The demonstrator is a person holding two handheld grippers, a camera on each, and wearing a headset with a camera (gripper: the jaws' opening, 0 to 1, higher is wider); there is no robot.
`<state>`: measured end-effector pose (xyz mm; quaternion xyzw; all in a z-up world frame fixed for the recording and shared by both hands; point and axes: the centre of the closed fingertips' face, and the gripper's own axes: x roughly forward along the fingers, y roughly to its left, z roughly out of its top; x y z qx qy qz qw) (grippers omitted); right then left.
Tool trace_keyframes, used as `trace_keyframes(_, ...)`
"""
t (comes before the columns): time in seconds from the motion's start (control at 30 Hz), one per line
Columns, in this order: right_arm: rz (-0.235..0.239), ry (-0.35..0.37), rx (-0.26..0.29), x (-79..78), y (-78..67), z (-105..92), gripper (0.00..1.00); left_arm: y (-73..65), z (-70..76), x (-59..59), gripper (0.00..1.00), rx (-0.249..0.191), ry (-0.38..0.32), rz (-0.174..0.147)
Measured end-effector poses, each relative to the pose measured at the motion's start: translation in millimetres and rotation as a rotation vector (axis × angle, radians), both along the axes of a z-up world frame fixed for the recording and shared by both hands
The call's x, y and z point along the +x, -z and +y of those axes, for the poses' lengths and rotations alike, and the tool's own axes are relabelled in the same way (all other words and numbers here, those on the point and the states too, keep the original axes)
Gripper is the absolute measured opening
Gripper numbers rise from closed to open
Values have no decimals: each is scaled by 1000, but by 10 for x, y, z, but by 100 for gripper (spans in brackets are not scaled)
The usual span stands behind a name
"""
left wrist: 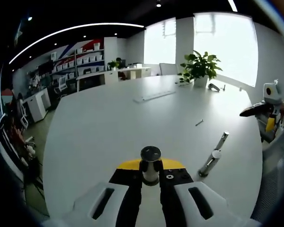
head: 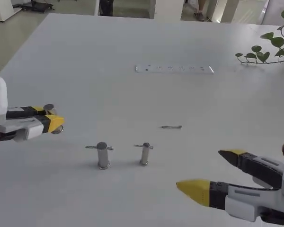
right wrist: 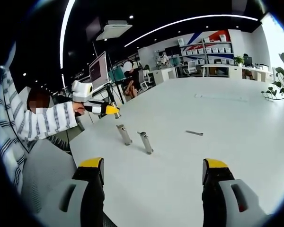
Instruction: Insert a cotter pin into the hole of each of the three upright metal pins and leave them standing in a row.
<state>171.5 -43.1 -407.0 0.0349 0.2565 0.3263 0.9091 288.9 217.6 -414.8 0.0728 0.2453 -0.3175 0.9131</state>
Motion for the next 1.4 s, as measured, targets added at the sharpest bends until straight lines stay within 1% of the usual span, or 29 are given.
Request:
trace_keyframes(0.03,-1,1,0,-2,-1,-1,84,2,14,-28,9,-2,-8,5)
trace_keyframes(0.1,-3,4,1,-8,1,-8,84,7,44,-111,9,-24,-36,24)
trace_keyframes(0.13,-2,3,2,-17,5,-11,84,2,56,-157,9,-43,-49,25)
trace_keyframes(0.17,-2,3,1,-20,7,-12,84,2,61,-177,9,-43,-48,23)
trace_keyframes(0.23,4,2,-3,-32,31,-27,84,5,76,-285,9,-38,-48,22)
trace_keyframes(0.3,7,2,-5,-35,45,-38,84,14,84,-358,9,-24,-41,27)
trace_keyframes(0.37,10,2,-5,-34,55,-46,84,33,97,-455,9,8,-34,42)
trace_keyframes(0.4,11,2,-5,-33,57,-47,84,34,100,-483,9,19,-30,40)
trace_keyframes(0.43,11,1,-5,-31,58,-46,84,28,93,-535,9,31,-17,37)
trace_keyframes(0.6,14,-10,-13,-31,74,-38,84,-54,41,-710,9,22,9,29)
trace_keyframes(0.67,15,-12,-12,-32,74,-30,84,-76,21,-760,9,21,9,28)
trace_keyframes(0.7,15,-14,-13,-35,73,-25,84,-98,6,-790,9,33,16,9)
trace_keyframes(0.73,15,-16,-15,-37,73,-21,84,-113,-10,-819,9,33,16,-2)
trace_keyframes(0.77,15,-17,-15,-39,72,-19,84,-119,-22,-836,9,23,16,-2)
trace_keyframes(0.8,17,-20,-15,-41,73,-16,84,-125,-49,-856,9,4,20,-1)
trace_keyframes(0.87,18,-26,-17,-46,71,-9,85,-120,-86,-883,9,-11,33,4)
trace_keyframes(1.03,5,-32,-14,-26,11,15,87,-103,-230,-976,9,-16,69,13)
trace_keyframes(1.17,6,-39,-17,-19,2,41,90,-70,-304,-1002,9,-39,77,22)
trace_keyframes(1.23,5,-42,-19,-19,3,59,90,-48,-329,-1002,9,-52,68,30)
trace_keyframes(1.3,8,-48,-22,-26,14,82,90,-35,-372,-1016,9,-59,74,32)
trace_keyframes(1.4,15,-64,-28,-51,30,119,90,-19,-469,-1068,9,-51,107,37)
